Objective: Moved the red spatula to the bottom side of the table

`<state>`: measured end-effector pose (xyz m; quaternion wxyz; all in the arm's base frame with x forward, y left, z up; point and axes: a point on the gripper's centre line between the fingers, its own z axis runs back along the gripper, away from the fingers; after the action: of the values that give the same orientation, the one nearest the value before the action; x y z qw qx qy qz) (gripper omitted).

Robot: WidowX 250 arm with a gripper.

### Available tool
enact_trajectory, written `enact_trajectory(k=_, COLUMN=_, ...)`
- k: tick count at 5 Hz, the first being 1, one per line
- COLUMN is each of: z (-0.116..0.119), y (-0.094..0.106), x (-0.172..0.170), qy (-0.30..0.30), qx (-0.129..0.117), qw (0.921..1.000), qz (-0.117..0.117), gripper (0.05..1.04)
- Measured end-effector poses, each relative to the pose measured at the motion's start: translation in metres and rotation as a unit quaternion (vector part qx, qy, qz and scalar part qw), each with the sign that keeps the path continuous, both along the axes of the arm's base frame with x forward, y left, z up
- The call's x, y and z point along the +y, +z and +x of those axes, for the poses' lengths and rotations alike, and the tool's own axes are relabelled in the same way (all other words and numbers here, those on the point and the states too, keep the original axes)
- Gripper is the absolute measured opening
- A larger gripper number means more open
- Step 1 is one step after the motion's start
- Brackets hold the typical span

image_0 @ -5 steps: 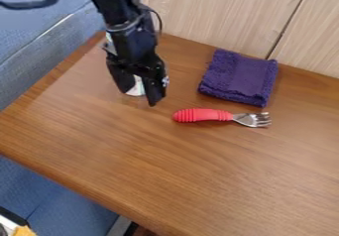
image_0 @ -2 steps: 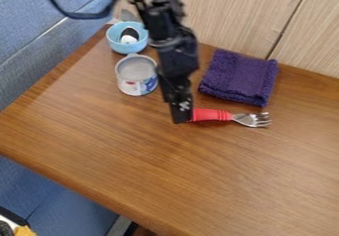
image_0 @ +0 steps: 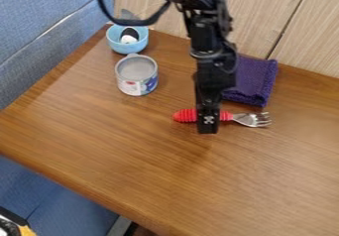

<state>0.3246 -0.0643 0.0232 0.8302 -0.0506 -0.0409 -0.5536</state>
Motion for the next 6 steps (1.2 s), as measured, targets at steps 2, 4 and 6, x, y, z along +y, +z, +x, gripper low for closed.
enact_trajectory(k=2, z=0.006, y=-0.01, x=-0.004, qy=-0.035, qx=-0.003, qw=0.9993, qz=0.012, gripper=0.666)
enact_trajectory(k=4, z=0.006, y=-0.011, x=-0.003, qy=-0.034, qx=-0.005, qw=0.9991, qz=0.025, gripper=0.358)
enact_trajectory(k=6, z=-0.003, y=-0.008, x=-0.002, qy=-0.06, qx=0.021, qw=0.9977, qz=0.025, gripper=0.358)
